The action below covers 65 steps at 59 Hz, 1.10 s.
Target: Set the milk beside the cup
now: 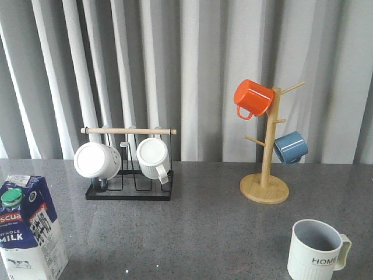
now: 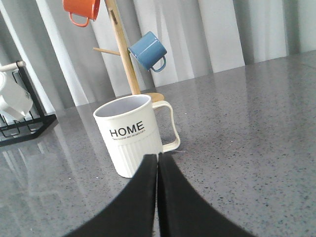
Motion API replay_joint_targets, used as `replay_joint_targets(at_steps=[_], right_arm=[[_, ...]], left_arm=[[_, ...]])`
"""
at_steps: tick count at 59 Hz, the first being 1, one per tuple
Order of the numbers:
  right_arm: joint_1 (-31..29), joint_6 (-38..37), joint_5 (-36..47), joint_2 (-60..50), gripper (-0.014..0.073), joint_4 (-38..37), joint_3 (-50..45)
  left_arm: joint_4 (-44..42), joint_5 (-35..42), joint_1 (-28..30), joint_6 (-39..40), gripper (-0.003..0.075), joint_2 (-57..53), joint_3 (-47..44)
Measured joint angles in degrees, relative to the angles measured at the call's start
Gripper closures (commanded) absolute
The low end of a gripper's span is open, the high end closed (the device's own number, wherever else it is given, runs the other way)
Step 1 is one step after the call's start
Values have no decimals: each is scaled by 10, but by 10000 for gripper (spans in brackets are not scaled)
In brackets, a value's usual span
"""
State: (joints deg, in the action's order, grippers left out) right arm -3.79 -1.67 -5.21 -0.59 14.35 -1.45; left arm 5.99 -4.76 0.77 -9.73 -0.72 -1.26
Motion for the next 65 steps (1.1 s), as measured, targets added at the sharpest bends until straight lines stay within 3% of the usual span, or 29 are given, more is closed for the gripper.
replay_joint_targets(at_steps=[17,35,43,53,65], right_arm=[[0,-9,0,0,604,87,0],[0,-9,9,0,602,96,3],[0,-4,8,1,572,86,39],[0,25,3,30,423,84,106],[0,63,7,84,101,83,170]], left_arm=[[109,35,0,0,727,0,0],[300,91,0,1,719,0,0],[375,107,0,8,680,0,0],[449,102,0,79,575,0,0],[465,66,0,164,401,0,20]])
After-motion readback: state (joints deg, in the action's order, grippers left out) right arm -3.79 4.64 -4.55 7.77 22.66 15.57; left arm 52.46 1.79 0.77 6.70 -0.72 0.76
